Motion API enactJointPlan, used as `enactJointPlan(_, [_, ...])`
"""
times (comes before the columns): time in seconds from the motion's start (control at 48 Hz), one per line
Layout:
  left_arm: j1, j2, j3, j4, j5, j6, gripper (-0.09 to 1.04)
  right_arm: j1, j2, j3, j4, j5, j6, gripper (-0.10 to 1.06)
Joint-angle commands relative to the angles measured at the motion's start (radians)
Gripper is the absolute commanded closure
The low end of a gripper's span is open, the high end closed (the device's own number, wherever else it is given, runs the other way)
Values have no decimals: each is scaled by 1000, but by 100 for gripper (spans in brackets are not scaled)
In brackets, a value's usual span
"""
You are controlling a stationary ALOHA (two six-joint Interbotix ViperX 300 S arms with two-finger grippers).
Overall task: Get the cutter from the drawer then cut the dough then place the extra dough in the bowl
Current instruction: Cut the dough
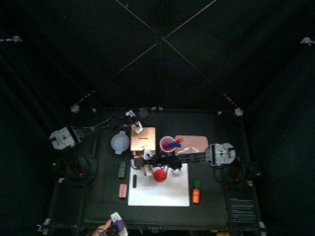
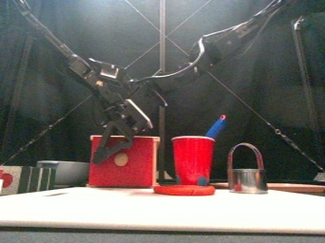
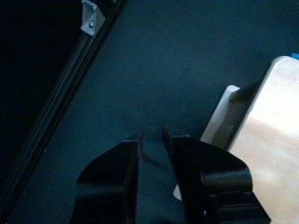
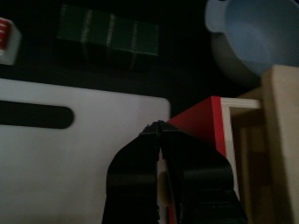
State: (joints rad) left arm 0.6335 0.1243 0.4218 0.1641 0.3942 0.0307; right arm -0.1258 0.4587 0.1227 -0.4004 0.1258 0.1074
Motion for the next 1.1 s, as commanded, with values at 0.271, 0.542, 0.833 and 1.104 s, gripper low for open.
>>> enactJointPlan(0.271, [2, 3, -8, 11, -86, -2, 26, -46, 14, -94, -23, -9, -5, 73])
enactJointPlan(0.542, [8, -12, -8, 15, -144, -9, 26, 32, -75, -66, 41, -14, 5, 73])
enactJointPlan(0.833, [25, -106, 17, -55, -319, -9, 26, 104, -322, 140, 199, -3, 3, 70])
enactJointPlan(1.104, [-112, -213, 198, -118, -698, -9, 26, 115, -568, 440, 287, 6, 8, 37])
